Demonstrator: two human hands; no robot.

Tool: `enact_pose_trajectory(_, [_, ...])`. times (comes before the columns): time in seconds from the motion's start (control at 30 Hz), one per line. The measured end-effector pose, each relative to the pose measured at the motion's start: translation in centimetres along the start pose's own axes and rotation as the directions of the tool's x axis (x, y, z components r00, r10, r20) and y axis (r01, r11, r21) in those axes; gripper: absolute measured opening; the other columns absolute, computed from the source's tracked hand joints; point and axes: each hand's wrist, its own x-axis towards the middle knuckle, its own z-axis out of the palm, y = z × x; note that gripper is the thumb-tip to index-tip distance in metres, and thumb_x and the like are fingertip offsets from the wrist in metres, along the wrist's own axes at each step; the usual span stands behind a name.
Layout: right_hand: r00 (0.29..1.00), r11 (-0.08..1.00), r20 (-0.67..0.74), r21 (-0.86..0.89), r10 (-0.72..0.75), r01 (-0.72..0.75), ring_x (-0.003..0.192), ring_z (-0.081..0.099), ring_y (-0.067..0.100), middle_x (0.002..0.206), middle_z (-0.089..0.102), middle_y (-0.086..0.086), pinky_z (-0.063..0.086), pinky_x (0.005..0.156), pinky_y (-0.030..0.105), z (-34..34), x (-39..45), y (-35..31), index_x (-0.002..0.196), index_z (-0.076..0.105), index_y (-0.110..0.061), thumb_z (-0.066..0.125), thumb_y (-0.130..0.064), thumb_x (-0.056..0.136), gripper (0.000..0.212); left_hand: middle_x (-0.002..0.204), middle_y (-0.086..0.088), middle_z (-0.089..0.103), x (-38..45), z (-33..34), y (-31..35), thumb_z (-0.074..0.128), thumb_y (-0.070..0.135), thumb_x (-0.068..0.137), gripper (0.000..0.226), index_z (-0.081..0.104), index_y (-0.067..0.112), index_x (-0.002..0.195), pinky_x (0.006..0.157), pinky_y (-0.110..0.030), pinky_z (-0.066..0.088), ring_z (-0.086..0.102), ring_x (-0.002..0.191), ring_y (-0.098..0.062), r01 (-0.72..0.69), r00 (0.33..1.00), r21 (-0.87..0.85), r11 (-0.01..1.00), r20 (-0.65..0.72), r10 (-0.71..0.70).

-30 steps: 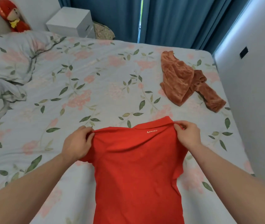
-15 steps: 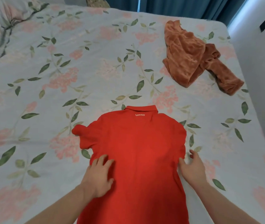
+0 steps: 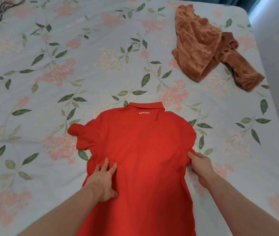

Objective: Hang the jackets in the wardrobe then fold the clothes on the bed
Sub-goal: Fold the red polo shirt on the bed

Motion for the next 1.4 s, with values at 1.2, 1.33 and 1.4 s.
enact_pose_trajectory(1.2, [0.823,0.458,0.299,-0.715,-0.483,0.529,0.155,0.014,0.020,0.169,0.012,-0.007,0.026,0.124,0.044,2.4,-6.1,8.5,0.161,0.024,-0.033,0.064,-0.039,0.093,0.079,0.166,0.000,-0.031,-0.2,-0.3,0.9,0.075,0.036,0.084,0.119,-0.015,0.037,0.161,0.124,-0.044,0.028,-0.008,0.157,-0.037,0.032,0.996,0.068,0.997,0.076,-0.038])
enact_pose_trajectory(1.33, [0.889,0.353,0.371,-0.821,-0.268,0.449,0.157,-0.015,0.025,0.169,-0.020,-0.008,0.013,0.127,0.054,3.0,-6.0,10.0,0.162,-0.009,-0.036,0.060,-0.052,0.093,0.099,0.165,0.001,-0.034,0.0,0.3,0.9,0.075,0.034,0.084,0.120,-0.019,0.037,0.159,0.124,-0.043,0.029,-0.009,0.157,-0.036,0.040,0.997,0.088,0.995,0.065,-0.046])
enact_pose_trajectory(1.4, [0.892,0.359,0.378,-0.819,-0.248,0.447,0.157,-0.017,0.026,0.169,-0.022,-0.006,0.013,0.126,0.055,3.2,-6.0,9.7,0.162,-0.011,-0.035,0.062,-0.052,0.092,0.103,0.164,0.000,-0.035,0.0,0.6,0.9,0.074,0.035,0.085,0.120,-0.021,0.037,0.159,0.124,-0.043,0.028,-0.009,0.157,-0.037,0.043,0.997,0.103,0.994,0.061,-0.049])
